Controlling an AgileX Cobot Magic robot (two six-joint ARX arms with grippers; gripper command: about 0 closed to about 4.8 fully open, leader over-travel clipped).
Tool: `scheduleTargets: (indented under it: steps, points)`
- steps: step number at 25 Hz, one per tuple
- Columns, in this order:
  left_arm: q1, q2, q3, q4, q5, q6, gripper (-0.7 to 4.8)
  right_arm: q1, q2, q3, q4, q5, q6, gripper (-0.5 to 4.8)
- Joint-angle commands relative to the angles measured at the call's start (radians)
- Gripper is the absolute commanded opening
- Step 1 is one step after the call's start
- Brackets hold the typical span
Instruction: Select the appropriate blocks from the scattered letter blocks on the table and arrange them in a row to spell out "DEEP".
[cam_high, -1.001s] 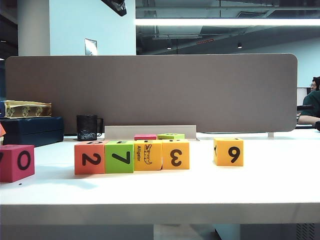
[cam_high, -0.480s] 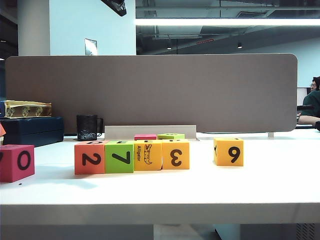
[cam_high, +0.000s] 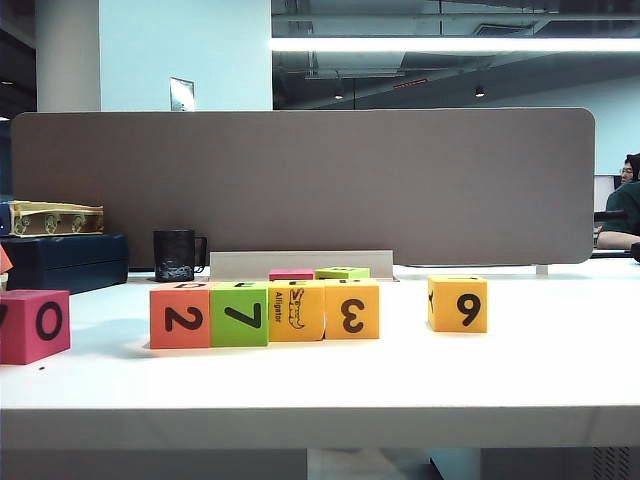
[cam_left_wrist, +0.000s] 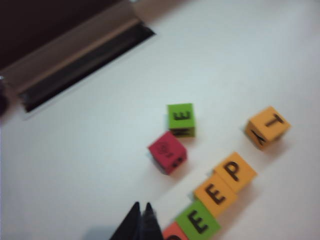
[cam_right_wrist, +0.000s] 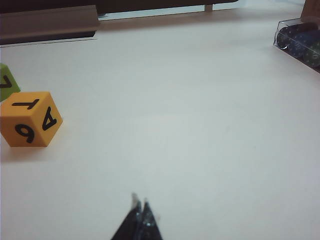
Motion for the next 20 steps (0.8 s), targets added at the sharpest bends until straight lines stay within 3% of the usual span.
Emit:
scheduleTargets:
  steps: [1,11,14,20]
  points:
    - [0.067,-0.096,-0.128,0.103,0.001,-0.005,-0.05,0.001,-0.011,-0.003,0.008,0.001,0.0,-0.01]
    - [0.307,-0.507,-0.717,0.436,0.0,-0.025,-0.05,0.001,-0.011,-0.003,0.008,0.001,0.0,-0.01]
    - [0.373,-0.688,-0.982,0.581,0.0,-0.022,-0.05,0.001,-0.011,-0.003,0.008,0.001,0.0,-0.01]
    - [0.449,-0.982,-1.336,0.633,0.027,-0.032,-0.05,0.001,-0.011,-0.003,0.008,0.001,0.0,-0.01]
